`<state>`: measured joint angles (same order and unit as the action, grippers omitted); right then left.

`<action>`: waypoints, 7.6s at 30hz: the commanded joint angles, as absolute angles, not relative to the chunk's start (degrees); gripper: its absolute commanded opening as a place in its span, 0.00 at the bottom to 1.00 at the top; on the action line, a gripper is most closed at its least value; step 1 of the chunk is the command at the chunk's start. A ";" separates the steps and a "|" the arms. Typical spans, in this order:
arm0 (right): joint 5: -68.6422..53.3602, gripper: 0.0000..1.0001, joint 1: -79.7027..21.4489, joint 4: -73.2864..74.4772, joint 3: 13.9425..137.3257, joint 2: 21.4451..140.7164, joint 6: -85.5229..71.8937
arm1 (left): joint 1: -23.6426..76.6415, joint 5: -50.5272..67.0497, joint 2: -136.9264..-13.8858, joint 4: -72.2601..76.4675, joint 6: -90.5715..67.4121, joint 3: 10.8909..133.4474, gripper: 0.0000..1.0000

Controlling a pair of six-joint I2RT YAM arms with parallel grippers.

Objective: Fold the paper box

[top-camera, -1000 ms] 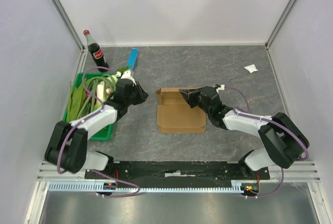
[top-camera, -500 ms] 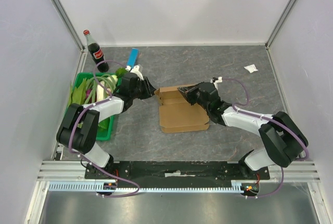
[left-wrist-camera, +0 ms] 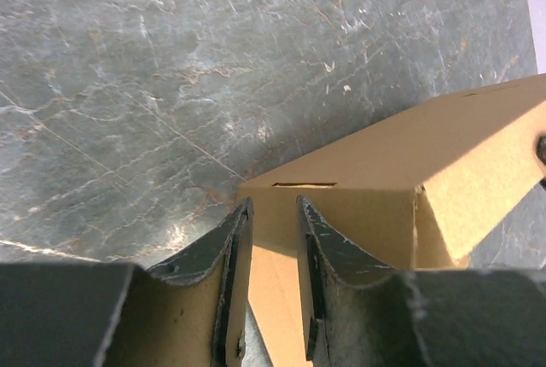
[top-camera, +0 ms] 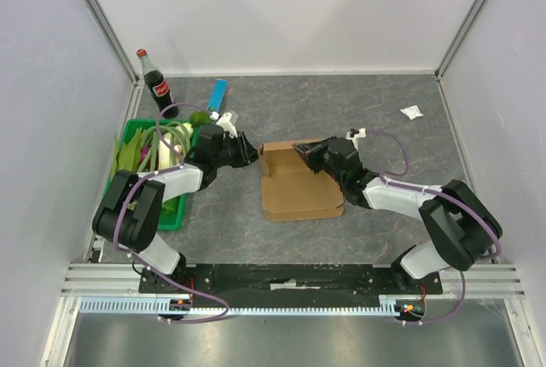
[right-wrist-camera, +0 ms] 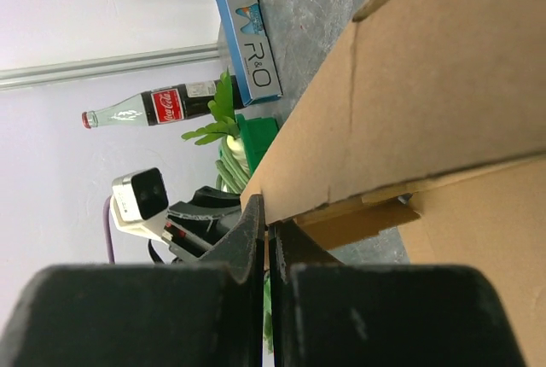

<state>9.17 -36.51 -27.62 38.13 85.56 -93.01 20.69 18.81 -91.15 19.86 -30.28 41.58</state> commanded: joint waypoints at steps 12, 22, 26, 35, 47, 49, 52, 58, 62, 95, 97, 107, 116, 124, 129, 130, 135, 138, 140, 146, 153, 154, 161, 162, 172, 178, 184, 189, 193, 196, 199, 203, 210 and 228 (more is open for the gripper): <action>10.63 0.00 -36.65 -28.03 34.64 86.05 -97.56 | 30.23 12.31 -85.79 28.91 -26.11 36.22 0.39; 9.49 0.00 -36.65 -30.67 31.55 84.90 -97.91 | 35.07 -3.22 -84.64 30.50 -19.52 35.07 0.35; 9.49 0.00 -36.65 -30.67 31.11 84.03 -98.00 | 36.91 -10.09 -84.46 31.46 -17.76 34.72 0.31; 8.88 0.00 -36.65 -30.76 31.03 83.50 -98.00 | 38.32 -16.44 -82.89 34.02 -12.74 33.84 0.38; 8.09 0.00 -36.65 -31.46 31.47 84.20 -97.91 | 34.46 -9.69 -73.91 34.61 -11.97 26.45 0.55; 8.09 0.00 -36.56 -31.47 31.55 84.03 -97.82 | 33.93 -3.61 -76.63 34.37 -6.52 29.07 0.55; 8.26 0.00 -36.56 -30.68 31.90 83.67 -97.56 | 32.70 -0.36 -80.85 32.08 -3.34 31.72 0.56; 7.65 0.00 -36.56 -30.85 32.17 84.20 -97.47 | 31.46 4.57 -83.75 34.01 -1.58 33.65 0.57; 7.03 0.00 -36.65 -31.29 32.69 84.81 -97.82 | 31.55 6.85 -86.30 35.94 -1.23 34.45 0.54; 3.43 0.00 -33.85 -24.44 37.00 87.18 -103.71 | 39.47 -16.00 -82.71 45.35 -4.21 29.45 0.66; 2.55 0.00 -32.96 -21.90 38.31 87.36 -104.32 | 38.06 -15.82 -81.48 46.14 -6.75 27.43 0.67; -1.67 0.00 -29.18 -10.56 45.26 89.91 -106.26 | 32.70 -1.45 -85.77 48.86 -6.69 29.26 0.58; -3.08 0.00 -28.30 -10.55 46.41 91.41 -107.14 | 32.34 5.01 -93.34 51.23 -4.05 33.48 0.58; -3.60 0.00 -28.30 -11.43 46.58 92.29 -107.66 | 32.17 0.28 -95.10 46.78 -3.43 37.79 0.41; -3.78 0.00 -28.30 -11.78 46.93 92.46 -107.67 | 32.26 -2.64 -97.29 40.35 -4.92 42.36 0.52; -3.87 0.00 -28.30 -11.78 46.93 92.55 -107.67 | 32.26 -3.16 -97.47 40.08 -5.44 42.62 0.54; -3.87 0.00 -28.30 -12.04 47.11 92.90 -107.84 | 32.52 -5.97 -99.14 34.47 -6.15 46.49 0.47; -3.87 0.00 -28.30 -11.95 47.55 92.90 -107.93 | 33.31 -9.39 -99.58 32.44 -6.24 48.16 0.38; -4.04 0.00 -28.39 -12.04 47.81 93.16 -108.02 | 34.01 -14.04 -100.54 30.07 -7.29 50.34 0.30; -4.39 0.00 -28.65 -12.74 47.73 93.69 -109.68 | 37.18 -28.99 -103.44 20.31 -16.76 55.19 0.04; -4.31 0.00 -29.18 -13.97 46.93 93.78 -111.71 | 39.37 -34.28 -105.73 17.41 -20.57 57.21 0.02; -4.39 0.00 -29.18 -14.24 46.93 93.95 -111.88 | 39.55 -34.28 -105.99 16.45 -20.31 57.83 0.02; -4.66 0.00 -29.18 -15.21 46.85 93.96 -112.24 | 40.08 -33.39 -105.99 19.51 -18.37 55.98 0.18; -4.75 0.00 -29.27 -15.29 46.67 94.04 -112.41 | 40.08 -33.75 -106.26 19.42 -18.11 56.16 0.18; -4.75 0.00 -29.27 -15.91 46.41 93.69 -112.15 | 40.25 -35.24 -108.28 20.21 -17.58 57.92 0.27; -3.87 0.00 -30.06 -14.77 46.49 93.08 -111.71 | 40.34 -39.27 -110.03 12.42 -21.43 62.82 0.03; -2.02 0.00 -32.86 -15.03 45.88 92.90 -112.06 | 40.52 -43.87 -114.87 -11.87 -37.61 71.29 0.02; -0.97 0.00 -33.13 -16.08 44.74 92.73 -112.06 | 40.61 -40.27 -112.16 -6.35 -32.81 67.86 0.06; -0.62 0.00 -32.52 -15.56 45.09 92.20 -110.22 | 40.52 -32.90 -102.94 7.24 -28.14 55.95 0.43; -0.35 0.00 -32.34 -15.29 44.91 91.84 -109.69 | 40.17 -26.20 -94.68 17.45 -23.74 47.24 0.75; -0.70 0.00 -32.34 -15.55 44.82 91.85 -109.51 | 39.46 -21.28 -87.73 22.75 -21.71 40.29 0.81; -0.79 0.00 -32.17 -15.21 45.00 91.58 -109.25 | 37.10 -18.37 -82.45 28.72 -21.80 34.37 0.66; -0.97 0.00 -32.26 -15.38 45.53 91.84 -109.77 | 35.77 -18.54 -83.93 29.44 -18.99 36.73 0.56; -0.62 0.03 -32.61 -17.31 45.09 91.49 -102.22 | 31.83 -4.43 -73.40 20.49 -29.60 34.81 0.86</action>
